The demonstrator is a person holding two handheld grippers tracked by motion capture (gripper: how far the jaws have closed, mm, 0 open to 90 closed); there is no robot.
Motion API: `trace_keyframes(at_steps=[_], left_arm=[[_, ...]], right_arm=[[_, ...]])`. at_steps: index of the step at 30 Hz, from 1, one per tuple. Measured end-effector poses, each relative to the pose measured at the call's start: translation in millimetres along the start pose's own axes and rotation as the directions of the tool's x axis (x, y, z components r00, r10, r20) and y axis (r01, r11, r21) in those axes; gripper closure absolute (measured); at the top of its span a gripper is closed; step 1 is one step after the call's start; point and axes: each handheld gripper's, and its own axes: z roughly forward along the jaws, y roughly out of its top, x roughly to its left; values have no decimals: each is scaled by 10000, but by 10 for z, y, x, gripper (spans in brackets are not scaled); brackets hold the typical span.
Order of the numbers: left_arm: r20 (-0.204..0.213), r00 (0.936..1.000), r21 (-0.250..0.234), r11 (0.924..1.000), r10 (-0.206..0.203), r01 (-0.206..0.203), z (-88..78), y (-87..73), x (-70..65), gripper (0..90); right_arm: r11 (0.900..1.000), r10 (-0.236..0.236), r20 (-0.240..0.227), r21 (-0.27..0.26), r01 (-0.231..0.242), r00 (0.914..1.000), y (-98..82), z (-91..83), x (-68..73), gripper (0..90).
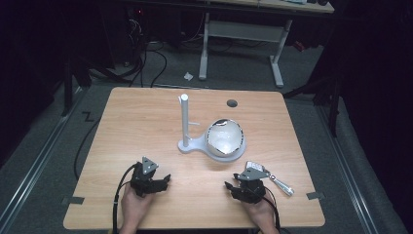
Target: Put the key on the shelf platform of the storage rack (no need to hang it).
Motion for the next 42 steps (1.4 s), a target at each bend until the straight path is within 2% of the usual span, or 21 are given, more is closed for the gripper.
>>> trace_keyframes(at_steps=[34, 42], left_arm=[[10, 10000, 9, 10000, -21, 21, -1, 2, 2, 224], [14, 10000, 11, 10000, -27, 27, -1, 3, 2, 224]], right_arm=[[10000, 15, -21, -20, -15, 10000, 3, 1, 9, 501], [9989, 160, 26, -430, -159, 9999, 11, -26, -1, 489]])
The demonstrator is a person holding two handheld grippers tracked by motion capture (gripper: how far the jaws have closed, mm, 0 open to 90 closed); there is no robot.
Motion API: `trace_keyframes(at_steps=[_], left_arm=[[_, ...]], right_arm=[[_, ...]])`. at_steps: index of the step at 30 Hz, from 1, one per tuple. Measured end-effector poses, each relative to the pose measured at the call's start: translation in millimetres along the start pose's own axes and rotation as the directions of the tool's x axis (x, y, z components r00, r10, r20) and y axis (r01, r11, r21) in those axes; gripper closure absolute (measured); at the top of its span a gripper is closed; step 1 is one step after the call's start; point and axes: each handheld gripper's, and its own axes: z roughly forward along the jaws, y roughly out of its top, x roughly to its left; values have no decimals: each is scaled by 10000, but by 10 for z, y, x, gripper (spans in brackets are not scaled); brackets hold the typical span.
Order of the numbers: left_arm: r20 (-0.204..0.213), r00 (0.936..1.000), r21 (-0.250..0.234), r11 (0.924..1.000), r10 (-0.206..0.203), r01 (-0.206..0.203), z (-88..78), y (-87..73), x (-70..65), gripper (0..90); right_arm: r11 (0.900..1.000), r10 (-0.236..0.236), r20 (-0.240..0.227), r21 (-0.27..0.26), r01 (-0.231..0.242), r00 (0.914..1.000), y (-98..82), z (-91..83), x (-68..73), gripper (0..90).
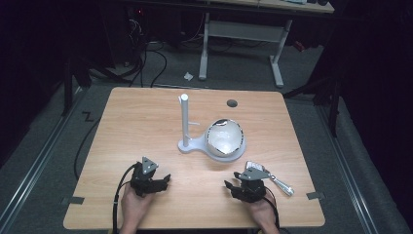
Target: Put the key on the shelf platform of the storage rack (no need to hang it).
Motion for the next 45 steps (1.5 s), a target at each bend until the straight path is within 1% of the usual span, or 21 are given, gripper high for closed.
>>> trace_keyframes(at_steps=[7, 12, 19, 32, 36, 38, 39, 40, 43, 45], left_arm=[[3, 10000, -1, 10000, -6, 6, 0, 0, 0, 224], [5, 10000, 1, 10000, -9, 9, 0, 1, 1, 225], [-14, 10000, -20, 10000, -36, 36, 1, 2, 1, 225], [-15, 10000, -19, 10000, -38, 38, 2, 2, 1, 225], [-17, 10000, -24, 10000, -44, 43, 3, 2, 1, 225], [-17, 10000, -28, 10000, -52, 52, 3, 3, 0, 225], [-18, 10000, -31, 10000, -50, 50, 4, 3, 1, 225], [-18, 10000, -32, 10000, -51, 51, 4, 3, 1, 225], [-20, 10000, -40, 10000, -60, 60, 5, 3, 0, 225], [-21, 10000, -43, 10000, -63, 63, 5, 3, 0, 225]], right_arm=[[9999, 106, 117, -2, -106, 9999, 22, -65, -46, 479], [9996, 274, 155, -41, -274, 9995, 31, -117, -97, 458], [9993, 363, 295, -89, -360, 9989, 23, -182, -162, 455], [9983, 550, 768, -231, -534, 9955, 9, -342, -326, 444], [9973, 650, 996, -413, -611, 9929, 25, -419, -408, 433], [9968, 718, 1035, -428, -676, 9920, 25, -433, -425, 431], [9966, 754, 1077, -424, -712, 9913, 22, -459, -469, 422], [9966, 754, 1077, -424, -712, 9913, 22, -459, -469, 422], [9956, 893, 1154, -402, -852, 9893, 13, -488, -537, 412], [9945, 1022, 1292, -353, -985, 9863, 2, -509, -604, 407]])
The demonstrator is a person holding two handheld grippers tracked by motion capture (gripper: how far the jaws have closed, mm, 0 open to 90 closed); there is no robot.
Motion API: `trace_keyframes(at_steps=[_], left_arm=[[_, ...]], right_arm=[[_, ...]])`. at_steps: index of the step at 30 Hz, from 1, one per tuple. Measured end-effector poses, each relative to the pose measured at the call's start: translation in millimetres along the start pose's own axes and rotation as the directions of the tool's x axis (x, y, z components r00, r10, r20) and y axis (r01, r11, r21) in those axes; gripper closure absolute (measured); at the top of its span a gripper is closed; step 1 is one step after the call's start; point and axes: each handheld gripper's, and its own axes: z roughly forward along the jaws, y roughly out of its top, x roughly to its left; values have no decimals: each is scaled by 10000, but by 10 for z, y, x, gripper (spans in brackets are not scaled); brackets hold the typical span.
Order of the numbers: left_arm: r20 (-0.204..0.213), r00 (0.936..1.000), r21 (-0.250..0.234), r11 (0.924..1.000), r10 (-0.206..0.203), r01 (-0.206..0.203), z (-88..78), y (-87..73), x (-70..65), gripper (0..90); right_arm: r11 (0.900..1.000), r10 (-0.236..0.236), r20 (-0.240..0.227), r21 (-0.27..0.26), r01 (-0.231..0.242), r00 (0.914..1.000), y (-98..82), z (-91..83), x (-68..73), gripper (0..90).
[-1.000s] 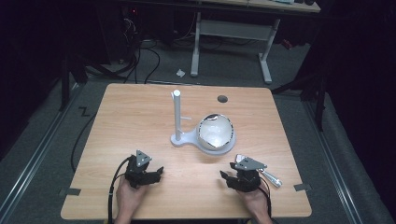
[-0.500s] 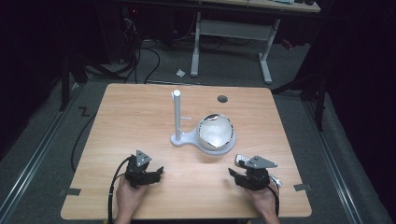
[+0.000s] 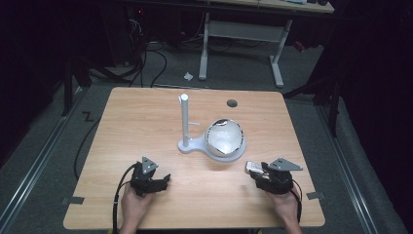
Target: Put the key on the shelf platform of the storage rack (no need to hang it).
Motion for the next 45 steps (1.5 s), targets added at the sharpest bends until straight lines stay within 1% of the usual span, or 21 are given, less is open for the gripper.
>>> trace_keyframes(at_steps=[2, 3, 6, 9, 13, 15, 16, 19, 21, 24, 27, 28, 31, 32, 35, 40, 42, 45], left_arm=[[1, 10000, 2, 10000, 5, -5, 0, 0, 0, 225], [1, 10000, 9, 10000, 11, -11, -1, 0, 1, 225], [-1, 10000, 3, 10000, 2, -2, 0, 0, 0, 225], [0, 10000, 5, 10000, 7, -7, 0, 0, 0, 225], [-3, 10000, 8, 10000, 16, -16, -1, 0, 0, 225], [-5, 10000, 9, 10000, 19, -19, -1, 0, 0, 225], [-6, 10000, 2, 10000, 14, -14, 0, 0, 0, 225], [-7, 10000, 9, 10000, 24, -24, -1, -1, 0, 225], [-7, 10000, 8, 10000, 23, -23, -1, -1, 0, 225], [-12, 10000, 8, 10000, 30, -30, -1, -1, 0, 225], [-12, 10000, 5, 10000, 29, -29, 0, -1, 0, 225], [-14, 10000, 6, 10000, 29, -29, 0, -1, 0, 225], [-15, 10000, 7, 10000, 32, -32, -1, -1, 0, 225], [-16, 10000, 6, 10000, 31, -31, 0, -1, 0, 225], [-16, 10000, 2, 10000, 31, -31, 0, -1, 0, 225], [-19, 10000, 0, 10000, 29, -29, 0, -1, -1, 225], [-20, 10000, 2, 10000, 32, -32, 0, -1, -1, 225], [-18, 10000, -1, 10000, 31, -31, 0, -1, -1, 225]], right_arm=[[10000, 52, 39, 46, -52, 10000, -3, 1, -45, 401], [10000, 52, 39, 46, -52, 10000, -3, 1, -45, 401], [9996, 250, 168, 130, -252, 9995, -30, -8, -119, 399], [9990, 416, 182, 168, -420, 9990, -62, -27, -177, 404], [9977, 643, 184, 203, -647, 9978, -108, -60, -258, 428], [9978, 631, 235, 196, -636, 9977, -134, -74, -301, 443], [9969, 742, 285, 223, -748, 9968, -147, -81, -312, 453], [9965, 786, 342, 249, -795, 9963, -174, -89, -344, 467], [9950, 928, 397, 335, -941, 9949, -213, -94, -388, 482], [9937, 1017, 420, 429, -1035, 9939, -248, -90, -425, 500], [9936, 1007, 448, 477, -1028, 9939, -270, -88, -449, 507], [9920, 1120, 477, 531, -1145, 9926, -291, -85, -462, 515], [9913, 1109, 507, 653, -1141, 9925, -320, -77, -480, 531], [9920, 1040, 499, 673, -1072, 9933, -329, -73, -488, 536], [9902, 1105, 534, 797, -1145, 9924, -350, -72, -493, 554], [9901, 1065, 565, 862, -1111, 9927, -381, -79, -504, 581], [9905, 1018, 562, 868, -1064, 9932, -386, -78, -508, 588], [9900, 928, 555, 1015, -981, 9941, -401, -63, -501, 617]])
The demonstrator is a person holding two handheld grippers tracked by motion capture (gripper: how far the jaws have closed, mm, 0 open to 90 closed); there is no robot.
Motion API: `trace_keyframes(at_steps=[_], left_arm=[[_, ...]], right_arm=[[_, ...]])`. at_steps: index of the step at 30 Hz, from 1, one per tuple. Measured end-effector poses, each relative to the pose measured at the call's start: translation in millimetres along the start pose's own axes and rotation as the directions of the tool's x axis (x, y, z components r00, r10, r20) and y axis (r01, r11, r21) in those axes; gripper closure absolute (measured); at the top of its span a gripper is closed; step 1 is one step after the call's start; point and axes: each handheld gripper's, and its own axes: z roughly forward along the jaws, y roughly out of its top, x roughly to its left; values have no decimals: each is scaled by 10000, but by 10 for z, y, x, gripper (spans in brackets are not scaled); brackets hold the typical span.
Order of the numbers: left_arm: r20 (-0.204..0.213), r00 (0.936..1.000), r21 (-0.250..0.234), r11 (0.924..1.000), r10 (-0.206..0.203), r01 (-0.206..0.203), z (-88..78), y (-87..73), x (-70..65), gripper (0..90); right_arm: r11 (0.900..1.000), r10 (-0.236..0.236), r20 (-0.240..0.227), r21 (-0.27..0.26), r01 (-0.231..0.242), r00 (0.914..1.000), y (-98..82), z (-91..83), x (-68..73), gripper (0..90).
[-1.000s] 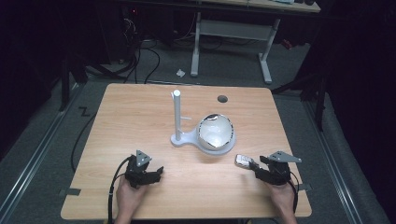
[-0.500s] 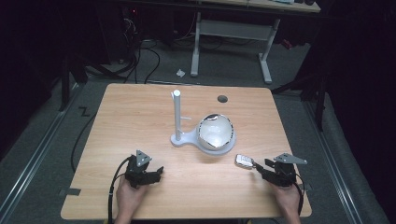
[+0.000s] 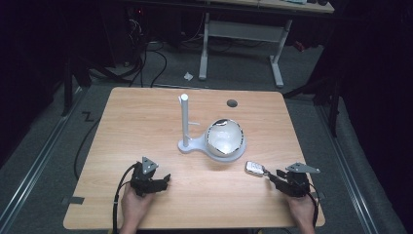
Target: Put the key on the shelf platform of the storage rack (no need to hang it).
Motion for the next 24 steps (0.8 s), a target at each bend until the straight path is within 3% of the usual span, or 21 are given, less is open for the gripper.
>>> trace_keyframes(at_steps=[12, 21, 24], left_arm=[[-8, 10000, -2, 10000, 14, -14, 0, -1, 0, 224], [-11, 10000, 12, 10000, 37, -37, -1, -1, 1, 224], [-11, 10000, 0, 10000, 14, -14, 0, -1, 0, 224]], right_arm=[[9993, -350, 5, 144, 350, 9994, -3, 27, 35, 728], [9981, -542, 124, 307, 538, 9985, 32, 33, 66, 741], [9986, -524, 74, 113, 523, 9986, 48, 12, 61, 741]])
